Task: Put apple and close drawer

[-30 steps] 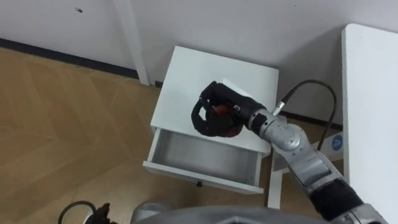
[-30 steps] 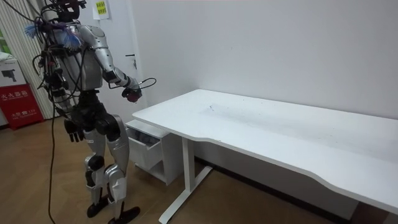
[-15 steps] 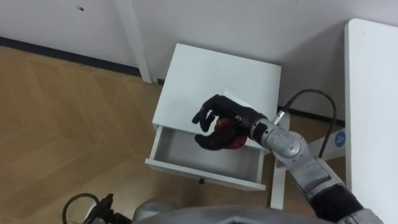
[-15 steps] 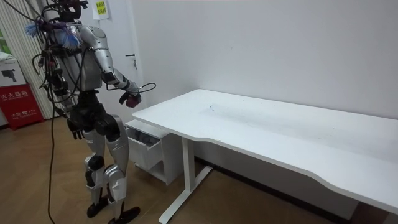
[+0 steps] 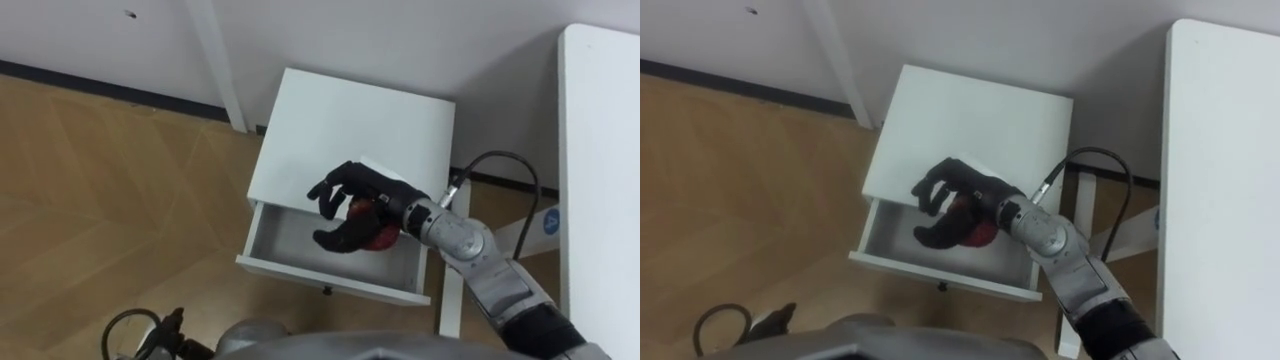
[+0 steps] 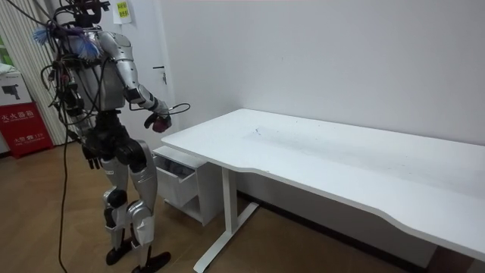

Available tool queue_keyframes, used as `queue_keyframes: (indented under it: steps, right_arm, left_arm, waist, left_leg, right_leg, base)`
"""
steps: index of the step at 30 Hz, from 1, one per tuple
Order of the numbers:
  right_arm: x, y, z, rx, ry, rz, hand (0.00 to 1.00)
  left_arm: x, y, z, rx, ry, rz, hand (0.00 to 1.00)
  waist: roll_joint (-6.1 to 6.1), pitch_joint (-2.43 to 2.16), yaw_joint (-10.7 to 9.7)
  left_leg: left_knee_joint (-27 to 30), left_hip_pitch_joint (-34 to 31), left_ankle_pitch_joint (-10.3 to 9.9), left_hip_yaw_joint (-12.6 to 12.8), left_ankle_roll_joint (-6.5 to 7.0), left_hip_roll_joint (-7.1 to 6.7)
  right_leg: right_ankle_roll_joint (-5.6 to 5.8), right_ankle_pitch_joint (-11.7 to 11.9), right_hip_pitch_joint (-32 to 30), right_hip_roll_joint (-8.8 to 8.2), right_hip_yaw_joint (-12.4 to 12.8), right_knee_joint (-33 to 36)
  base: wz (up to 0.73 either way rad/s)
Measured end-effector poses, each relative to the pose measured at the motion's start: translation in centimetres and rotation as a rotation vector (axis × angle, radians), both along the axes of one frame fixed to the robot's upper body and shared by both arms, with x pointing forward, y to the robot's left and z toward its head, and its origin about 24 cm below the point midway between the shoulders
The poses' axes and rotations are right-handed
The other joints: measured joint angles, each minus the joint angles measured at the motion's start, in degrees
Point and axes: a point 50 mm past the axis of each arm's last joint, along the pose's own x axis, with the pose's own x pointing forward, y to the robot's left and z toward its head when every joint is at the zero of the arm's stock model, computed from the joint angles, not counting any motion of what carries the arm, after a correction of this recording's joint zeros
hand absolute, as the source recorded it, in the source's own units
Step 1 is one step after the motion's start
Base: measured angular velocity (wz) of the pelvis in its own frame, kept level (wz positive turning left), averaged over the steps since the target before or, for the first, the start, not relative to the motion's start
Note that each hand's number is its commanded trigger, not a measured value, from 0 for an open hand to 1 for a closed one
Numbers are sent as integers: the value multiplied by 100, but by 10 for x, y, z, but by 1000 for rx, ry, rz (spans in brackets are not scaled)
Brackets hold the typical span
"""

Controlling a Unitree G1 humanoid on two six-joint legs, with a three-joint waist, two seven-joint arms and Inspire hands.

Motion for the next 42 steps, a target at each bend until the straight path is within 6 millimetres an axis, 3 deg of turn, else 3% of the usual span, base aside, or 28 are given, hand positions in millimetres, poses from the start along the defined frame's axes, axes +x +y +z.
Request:
queue_keyframes:
  steps: [11, 19, 32, 38, 42]
  right_arm:
    - [0, 0, 0, -15, -11, -3, 0]
    - [3, 1, 0, -369, -213, 100, 0]
    - [9, -2, 9, -398, -322, 52, 0]
    - [4, -13, 5, -301, -255, -49, 0]
    - [-14, -46, -24, -319, -121, -213, 0]
  left_arm:
    - [0, 0, 0, -1, -1, 1, 0]
    - [5, 0, 1, 15, -15, -10, 0]
    - [6, 0, 1, 14, -23, -12, 0]
    - [5, 0, 1, 13, -31, -11, 0]
    - [-1, 1, 1, 13, -29, 28, 0]
  waist:
    - [-10, -5, -6]
    - [-115, -38, 5]
    - [-143, -18, 11]
    - [-130, -6, -36]
    - [-115, -8, -158]
  left_leg:
    - [-6, 2, 0, -5, 0, -1]
    - [-13, -13, 1, -1, 1, 1]
    - [-21, -7, 1, 56, 1, 2]
    - [-51, 61, 1, 67, 1, 2]
    - [-46, 103, 1, 68, 1, -21]
  right_leg:
    - [0, 0, 1, -3, -30, 0]
    - [0, 0, -24, 0, 37, 1]
    - [0, 0, -41, 2, 77, -3]
    - [0, 0, -7, 5, 166, -1]
    - [1, 0, 50, -30, 174, 11]
  base:
    - [0]
    - [0]
    - [-1]
    - [-2]
    - [4]
